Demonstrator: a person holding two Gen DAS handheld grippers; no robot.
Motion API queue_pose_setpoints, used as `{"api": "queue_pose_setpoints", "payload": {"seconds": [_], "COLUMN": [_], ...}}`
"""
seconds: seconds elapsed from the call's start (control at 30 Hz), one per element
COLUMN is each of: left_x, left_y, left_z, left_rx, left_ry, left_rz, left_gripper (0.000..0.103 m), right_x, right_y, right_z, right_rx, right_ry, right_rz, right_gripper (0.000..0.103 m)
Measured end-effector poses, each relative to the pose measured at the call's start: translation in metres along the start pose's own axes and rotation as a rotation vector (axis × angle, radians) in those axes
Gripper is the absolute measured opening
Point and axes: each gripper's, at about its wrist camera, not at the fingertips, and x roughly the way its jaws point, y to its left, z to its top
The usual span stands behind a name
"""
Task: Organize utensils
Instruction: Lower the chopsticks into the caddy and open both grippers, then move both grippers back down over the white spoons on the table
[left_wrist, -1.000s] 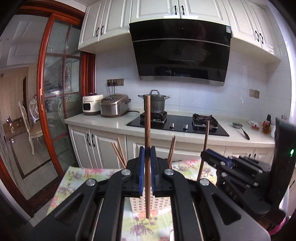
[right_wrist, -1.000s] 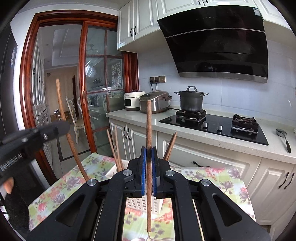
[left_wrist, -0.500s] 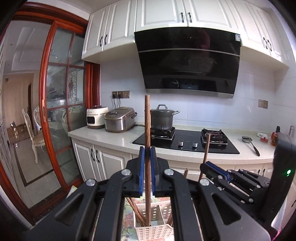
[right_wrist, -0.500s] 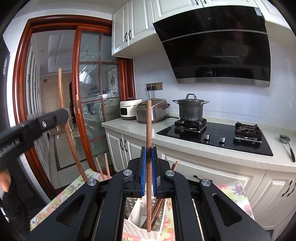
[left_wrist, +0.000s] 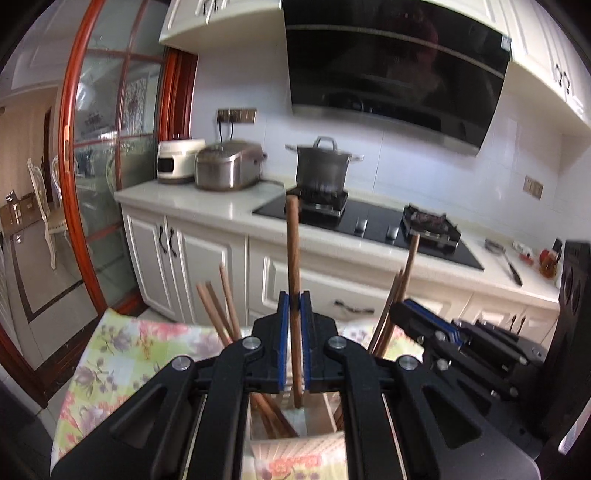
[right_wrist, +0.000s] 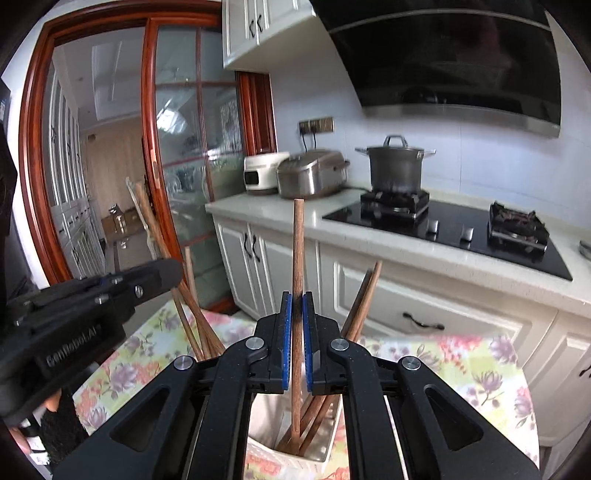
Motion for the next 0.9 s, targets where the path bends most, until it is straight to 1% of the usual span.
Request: {"api": "queue_pose_setpoints", "payload": {"seconds": [0.03, 0.07, 0.1, 0.13, 0.2, 0.23, 0.3, 0.33, 0.4, 0.5, 0.67, 0.77, 0.9], "left_x": [0.004, 0.006, 0.008, 0.009, 0.006, 0.003, -0.007, -0.013, -0.027, -0.05, -0.091, -0.114, -0.14], "left_y": [0.002, 0.004, 0.006, 0.008, 0.014, 0.017, 0.022, 0.025, 0.032, 0.045, 0.065, 0.075, 0.085], "left_z": [-0.004, -0.008, -0.01, -0.012, -0.017, -0.018, -0.023, -0.026, -0.032, -0.048, -0.078, -0.097, -0.128], "left_rx": [-0.004, -0.006, -0.009, -0.013, -0.024, -0.026, -0.03, -0.034, -0.042, -0.063, -0.103, -0.134, -0.168], "left_ry": [0.014, 0.026, 0.035, 0.037, 0.028, 0.02, -0.002, -0.016, -0.042, -0.075, -0.118, -0.138, -0.141], "left_rz": [0.009, 0.019, 0.027, 0.031, 0.048, 0.057, 0.077, 0.088, 0.11, 0.149, 0.197, 0.216, 0.237], "left_gripper": [0.007, 0.009, 0.017, 0.02, 0.037, 0.04, 0.054, 0.057, 0.07, 0.082, 0.089, 0.093, 0.097], "right_x": [0.003, 0.005, 0.005, 0.006, 0.004, 0.002, -0.002, -0.005, -0.015, -0.032, -0.063, -0.08, -0.098], "right_y": [-0.001, -0.002, -0.003, -0.004, -0.005, -0.007, -0.011, -0.012, -0.014, -0.016, -0.015, -0.009, -0.002], "right_z": [-0.002, -0.004, -0.007, -0.008, -0.012, -0.014, -0.016, -0.018, -0.024, -0.038, -0.073, -0.099, -0.129], "right_rx": [0.005, 0.013, 0.018, 0.023, 0.032, 0.04, 0.048, 0.049, 0.053, 0.062, 0.071, 0.062, 0.046], "right_ry": [0.012, 0.019, 0.02, 0.023, 0.022, 0.017, 0.014, 0.011, 0.007, 0.002, -0.003, 0.009, 0.033], "right_rz": [0.001, -0.007, -0.014, -0.019, -0.028, -0.031, -0.038, -0.045, -0.057, -0.069, -0.085, -0.086, -0.093], "right_gripper": [0.007, 0.011, 0.012, 0.014, 0.029, 0.042, 0.044, 0.044, 0.044, 0.044, 0.05, 0.05, 0.05]}}
